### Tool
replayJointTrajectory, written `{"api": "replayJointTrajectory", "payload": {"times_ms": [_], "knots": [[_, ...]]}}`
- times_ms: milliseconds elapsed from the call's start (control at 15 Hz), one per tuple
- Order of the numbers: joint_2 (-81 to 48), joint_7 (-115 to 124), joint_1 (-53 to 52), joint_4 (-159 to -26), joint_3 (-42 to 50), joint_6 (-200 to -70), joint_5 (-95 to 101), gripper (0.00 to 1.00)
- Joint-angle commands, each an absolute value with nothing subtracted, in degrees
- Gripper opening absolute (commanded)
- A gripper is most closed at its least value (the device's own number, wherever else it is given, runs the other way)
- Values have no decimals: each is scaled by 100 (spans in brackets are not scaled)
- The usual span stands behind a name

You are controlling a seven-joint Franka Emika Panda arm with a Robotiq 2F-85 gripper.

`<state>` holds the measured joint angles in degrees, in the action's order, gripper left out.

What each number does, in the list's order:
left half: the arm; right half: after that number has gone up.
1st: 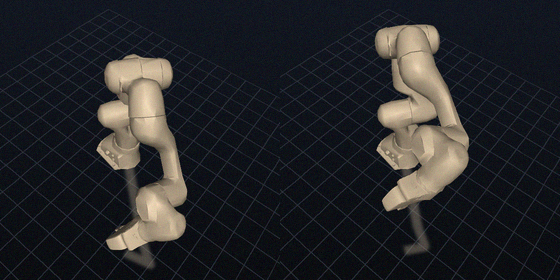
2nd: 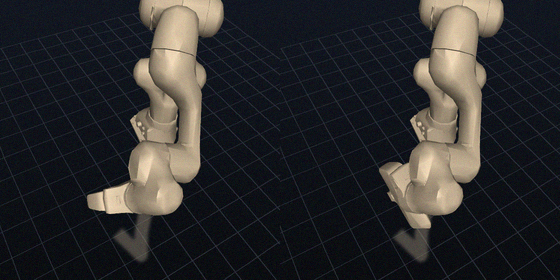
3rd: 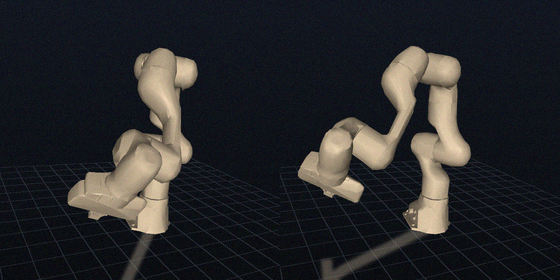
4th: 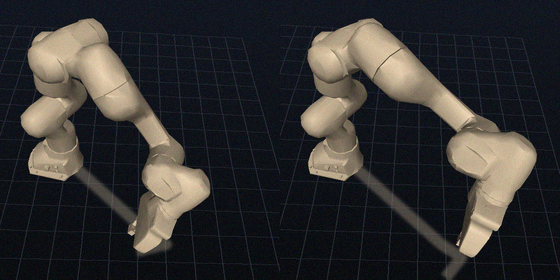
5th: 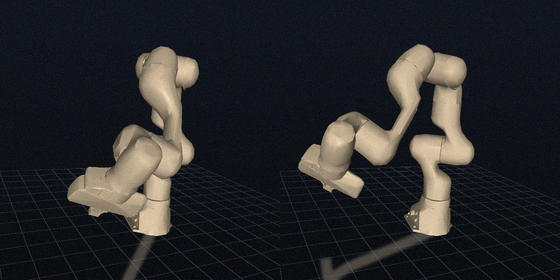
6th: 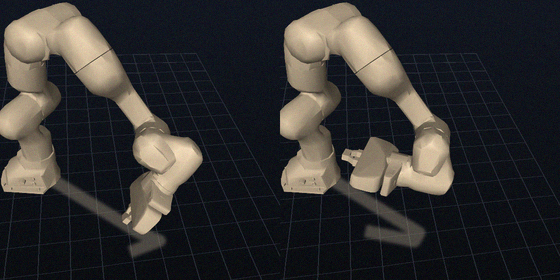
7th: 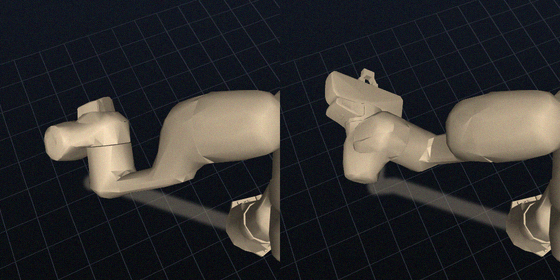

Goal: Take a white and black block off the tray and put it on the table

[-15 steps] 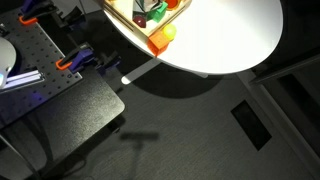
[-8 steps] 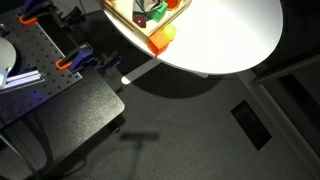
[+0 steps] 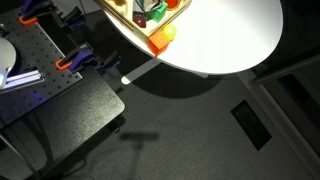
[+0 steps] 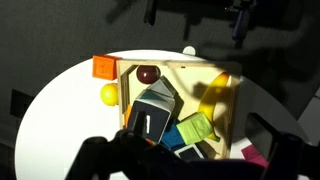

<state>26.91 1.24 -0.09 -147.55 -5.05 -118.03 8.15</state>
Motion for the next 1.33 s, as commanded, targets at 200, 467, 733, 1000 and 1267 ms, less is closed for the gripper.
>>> {"api": "replayJointTrajectory", "payload": {"times_ms": [200, 467, 733, 1000, 1267], "knots": [[1759, 163, 76, -14241, -289, -12574, 890, 100], [1193, 162, 82, -13990, -183, -12892, 830, 100], [675, 69, 69, -13841, -73, -13169, 737, 100], [231, 5, 66, -13740, 1, -13321, 636, 100], [-77, -100, 73, -13698, 43, -13350, 425, 100]]}}
